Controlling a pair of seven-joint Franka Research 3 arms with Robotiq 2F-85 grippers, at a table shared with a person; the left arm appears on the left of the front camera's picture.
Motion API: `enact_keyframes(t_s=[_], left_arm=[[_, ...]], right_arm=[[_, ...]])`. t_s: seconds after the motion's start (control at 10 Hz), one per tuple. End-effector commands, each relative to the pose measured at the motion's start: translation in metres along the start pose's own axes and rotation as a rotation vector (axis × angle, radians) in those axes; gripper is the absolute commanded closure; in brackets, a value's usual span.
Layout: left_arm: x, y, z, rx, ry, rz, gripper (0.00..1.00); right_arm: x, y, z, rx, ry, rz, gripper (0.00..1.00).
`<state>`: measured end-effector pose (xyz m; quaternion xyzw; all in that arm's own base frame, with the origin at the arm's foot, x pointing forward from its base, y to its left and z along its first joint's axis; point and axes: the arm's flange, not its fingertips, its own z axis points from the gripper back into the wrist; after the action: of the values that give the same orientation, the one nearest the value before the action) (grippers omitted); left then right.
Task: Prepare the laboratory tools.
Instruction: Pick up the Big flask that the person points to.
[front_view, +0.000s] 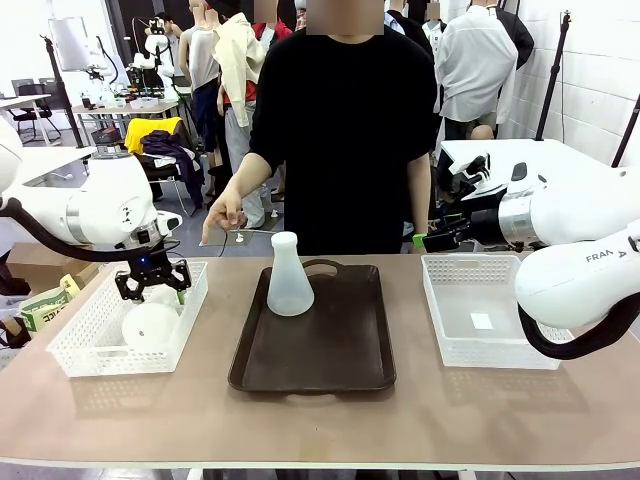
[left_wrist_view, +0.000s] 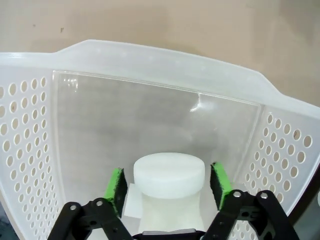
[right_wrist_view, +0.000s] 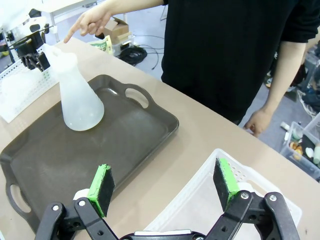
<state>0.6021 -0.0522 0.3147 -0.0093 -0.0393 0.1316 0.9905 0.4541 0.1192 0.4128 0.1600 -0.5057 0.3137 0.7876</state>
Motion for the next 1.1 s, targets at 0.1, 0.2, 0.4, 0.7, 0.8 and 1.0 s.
enact_keyframes(t_s=[0.1, 0.2, 0.4, 0.7, 0.8, 1.0], left_arm=[[0.006, -0.003, 0.001, 0.017, -0.024, -0.005, 0.62], [0.006, -0.002, 0.002, 0.030, -0.027, 0.000, 0.78], [0.006, 0.000, 0.008, 0.042, -0.033, 0.005, 1.00], [0.003, 0.003, 0.018, 0.027, -0.042, 0.018, 1.00], [0.005, 0.002, 0.007, 0.007, -0.019, -0.004, 1.00], [0.005, 0.002, 0.007, 0.007, -0.019, -0.004, 1.00]], right_arm=[[-0.002, 0.006, 0.010, -0.016, -0.077, -0.004, 0.00], [-0.002, 0.006, 0.010, -0.016, -0.077, -0.004, 0.00], [-0.002, 0.006, 0.010, -0.016, -0.077, -0.004, 0.00], [-0.002, 0.006, 0.010, -0.016, -0.077, -0.004, 0.00], [-0.002, 0.006, 0.010, -0.016, -0.077, -0.004, 0.00], [-0.002, 0.006, 0.010, -0.016, -0.077, -0.004, 0.00]])
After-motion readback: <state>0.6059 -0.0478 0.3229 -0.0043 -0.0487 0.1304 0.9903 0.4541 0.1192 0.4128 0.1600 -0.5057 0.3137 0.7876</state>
